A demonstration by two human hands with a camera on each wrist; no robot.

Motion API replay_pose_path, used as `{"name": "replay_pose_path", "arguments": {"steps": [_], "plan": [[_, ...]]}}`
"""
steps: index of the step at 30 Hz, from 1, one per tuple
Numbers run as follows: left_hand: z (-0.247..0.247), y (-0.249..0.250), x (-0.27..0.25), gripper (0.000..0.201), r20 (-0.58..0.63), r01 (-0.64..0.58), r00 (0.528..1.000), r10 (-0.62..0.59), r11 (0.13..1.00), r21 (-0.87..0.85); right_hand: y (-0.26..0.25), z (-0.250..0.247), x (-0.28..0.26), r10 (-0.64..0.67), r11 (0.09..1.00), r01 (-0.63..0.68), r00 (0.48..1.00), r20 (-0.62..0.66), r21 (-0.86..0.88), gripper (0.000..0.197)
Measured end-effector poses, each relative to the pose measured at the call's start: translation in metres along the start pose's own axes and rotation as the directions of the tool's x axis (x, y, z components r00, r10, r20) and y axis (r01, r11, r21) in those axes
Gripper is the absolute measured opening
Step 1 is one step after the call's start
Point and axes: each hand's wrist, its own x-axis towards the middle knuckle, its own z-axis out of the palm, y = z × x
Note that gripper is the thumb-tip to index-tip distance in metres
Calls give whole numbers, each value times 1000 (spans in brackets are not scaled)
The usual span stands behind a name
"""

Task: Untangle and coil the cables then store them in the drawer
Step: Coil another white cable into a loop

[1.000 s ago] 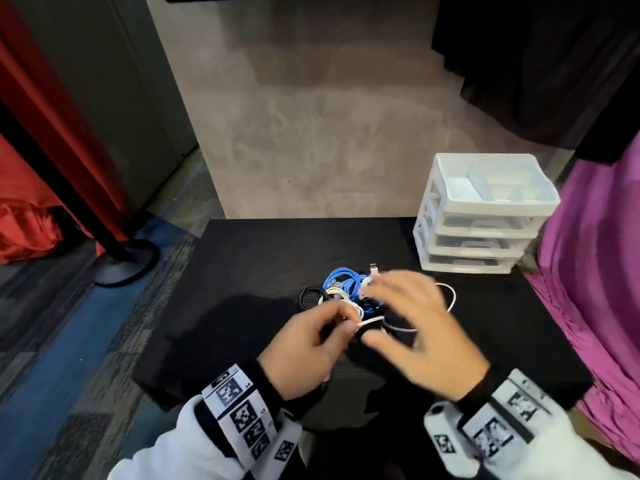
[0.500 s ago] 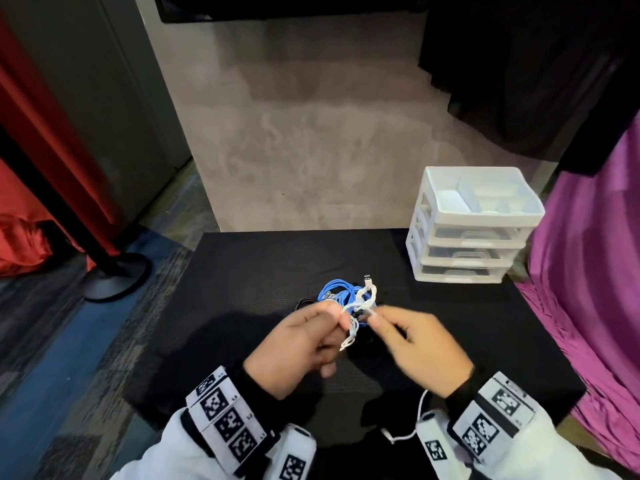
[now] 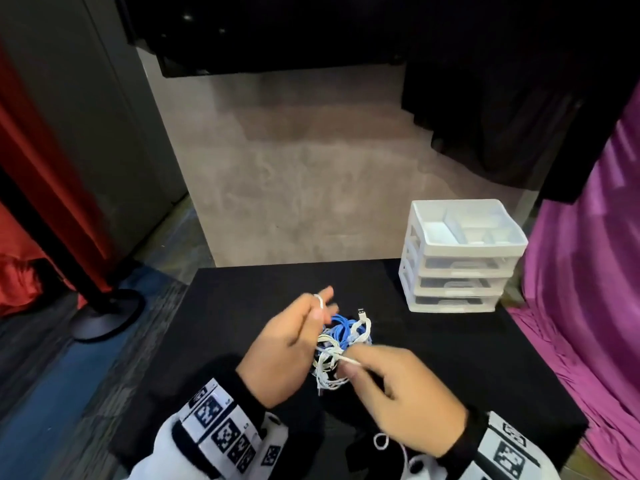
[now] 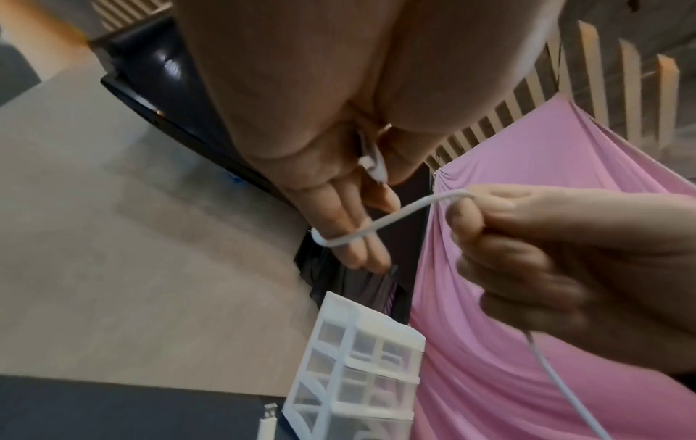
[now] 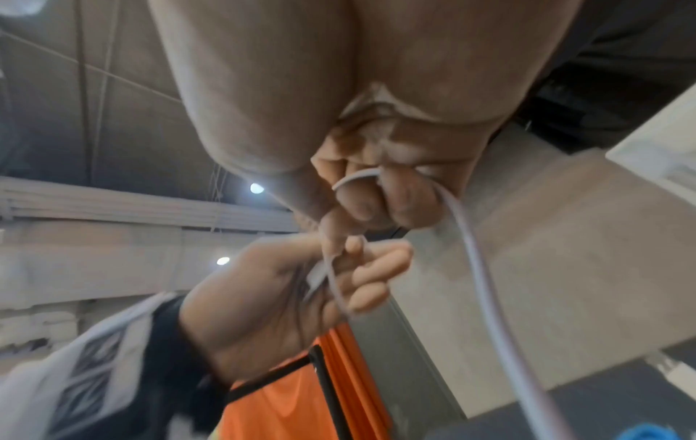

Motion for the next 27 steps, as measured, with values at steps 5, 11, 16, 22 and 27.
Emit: {"name": "replay_pose_path", "arguments": {"steps": [5, 11, 16, 22, 27], "plan": [[2, 16, -17, 31, 227, 29, 974, -25, 999, -15, 3, -31, 15, 98, 977, -47, 964, -246, 206, 14], [9, 25, -16, 36, 286, 104, 958, -14, 948, -300, 6, -33, 17, 199, 731, -125, 979, -34, 671, 14], [8, 22, -17, 33, 352, 190, 935, -37, 891, -412, 8, -31, 23, 189, 600, -146, 981, 38, 787, 24], [15, 20, -15, 21, 240, 192, 969, -64, 807, -559, 1, -24, 33, 195, 612, -104, 981, -22, 784, 20], [15, 14, -8, 22, 41, 224, 972, -230, 872, -436, 4, -20, 38, 255, 681, -82, 958, -131, 728, 14]]}}
